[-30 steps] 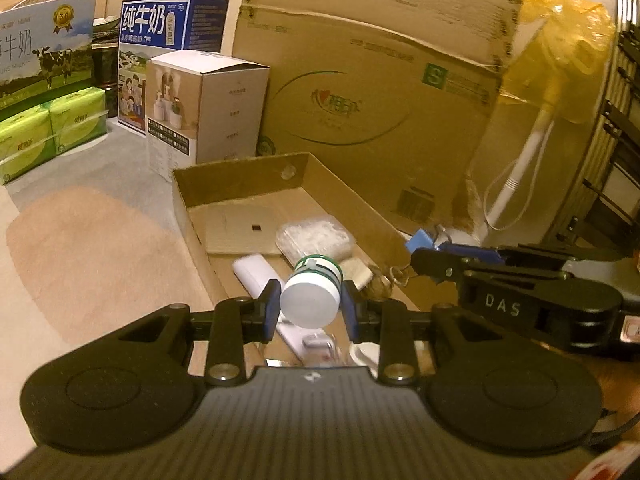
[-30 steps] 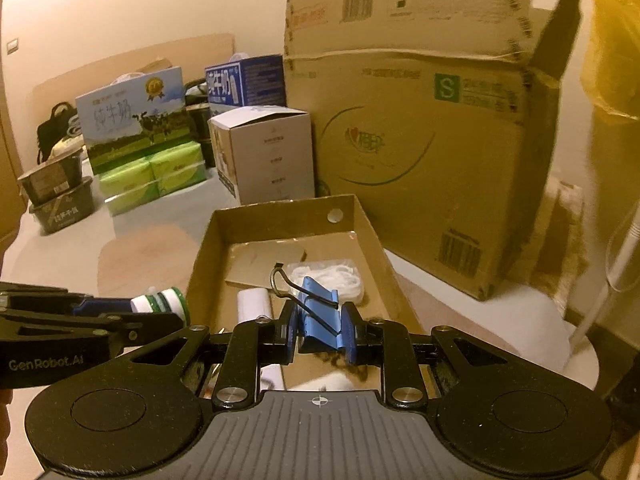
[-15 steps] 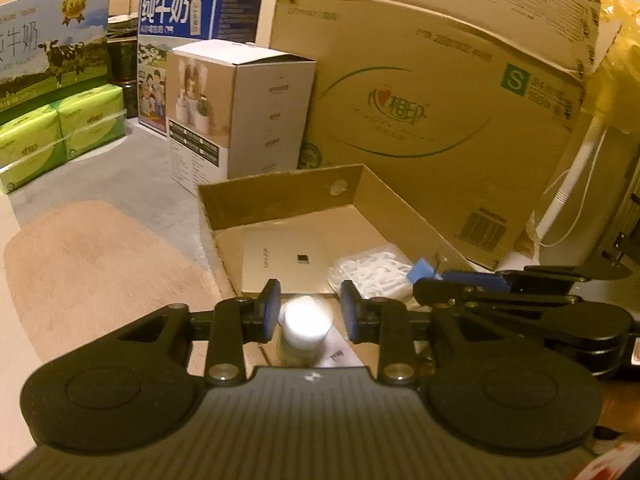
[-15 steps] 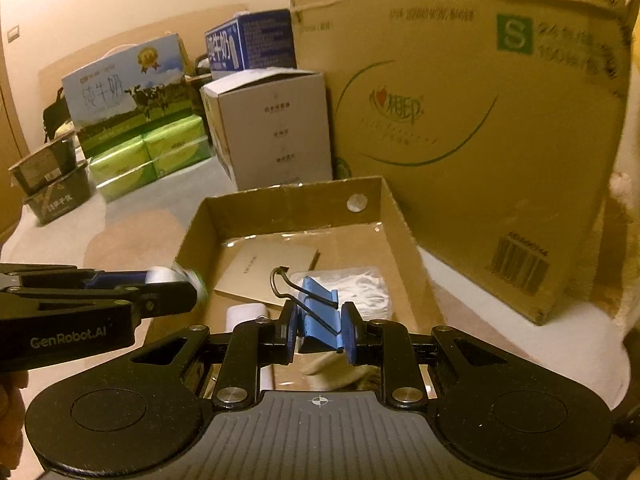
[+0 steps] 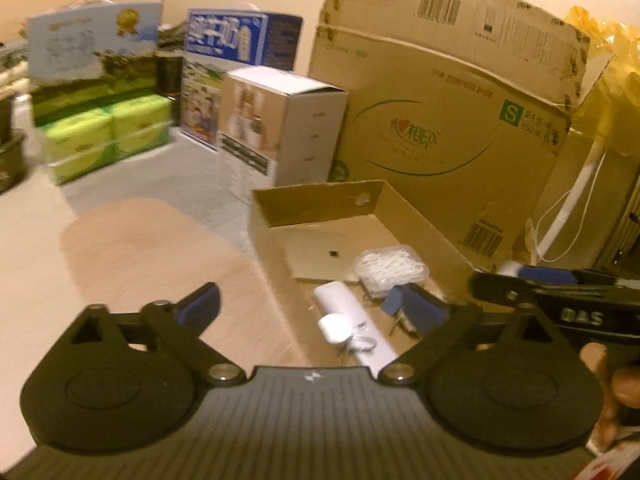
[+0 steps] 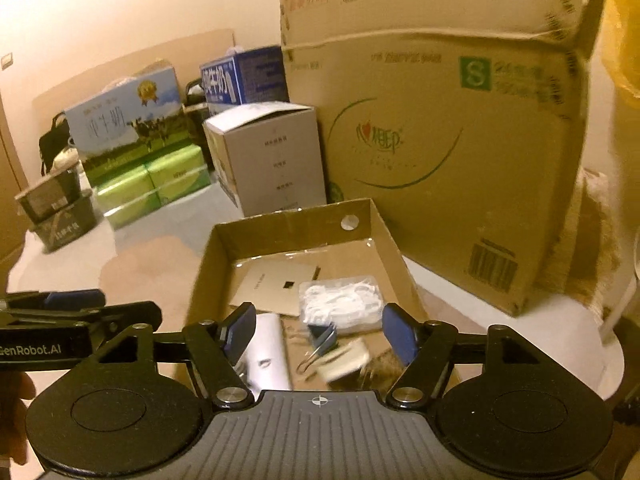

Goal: Organize rigid objects

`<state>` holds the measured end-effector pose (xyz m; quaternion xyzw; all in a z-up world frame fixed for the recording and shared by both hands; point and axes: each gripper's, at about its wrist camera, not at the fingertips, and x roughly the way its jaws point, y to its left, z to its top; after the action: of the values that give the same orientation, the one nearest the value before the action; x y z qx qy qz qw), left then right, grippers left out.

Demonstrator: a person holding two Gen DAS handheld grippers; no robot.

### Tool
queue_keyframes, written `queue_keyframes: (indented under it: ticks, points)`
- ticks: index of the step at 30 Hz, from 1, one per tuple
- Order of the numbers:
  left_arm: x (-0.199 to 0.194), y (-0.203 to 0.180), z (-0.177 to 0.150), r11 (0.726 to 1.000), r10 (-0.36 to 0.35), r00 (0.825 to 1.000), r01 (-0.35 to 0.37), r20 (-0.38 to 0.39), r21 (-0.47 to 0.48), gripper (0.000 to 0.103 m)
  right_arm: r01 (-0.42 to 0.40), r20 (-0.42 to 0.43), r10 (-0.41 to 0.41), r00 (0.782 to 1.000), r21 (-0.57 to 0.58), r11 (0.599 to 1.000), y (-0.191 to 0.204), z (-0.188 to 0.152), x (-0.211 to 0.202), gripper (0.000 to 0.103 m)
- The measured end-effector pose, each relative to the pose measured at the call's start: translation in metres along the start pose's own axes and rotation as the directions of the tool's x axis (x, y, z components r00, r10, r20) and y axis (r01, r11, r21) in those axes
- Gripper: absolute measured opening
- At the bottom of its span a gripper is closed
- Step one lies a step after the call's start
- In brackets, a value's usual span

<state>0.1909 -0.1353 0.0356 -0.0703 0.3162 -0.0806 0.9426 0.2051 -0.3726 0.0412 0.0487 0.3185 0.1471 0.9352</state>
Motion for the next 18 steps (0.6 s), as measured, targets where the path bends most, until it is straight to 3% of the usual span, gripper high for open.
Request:
queue_keyframes:
  ticks: [9,18]
  points:
    - [-0.078,0.016,-0.052,0.997,0.077,0.994,-0.079,-0.076,-0.023,0.102,0.006,-0.101,-0.006,0.995,-0.004,1.0,0.036,-0.059,-0.066,0.08]
    - [-0.134,0.014,-0.102,0.995,0.088,0.987,-0.093,-0.136,-0.032,0.102,0.016,-0.153,-0.014,0.988,0.01,1.0,0.054,-0.101,-0.109,0.082]
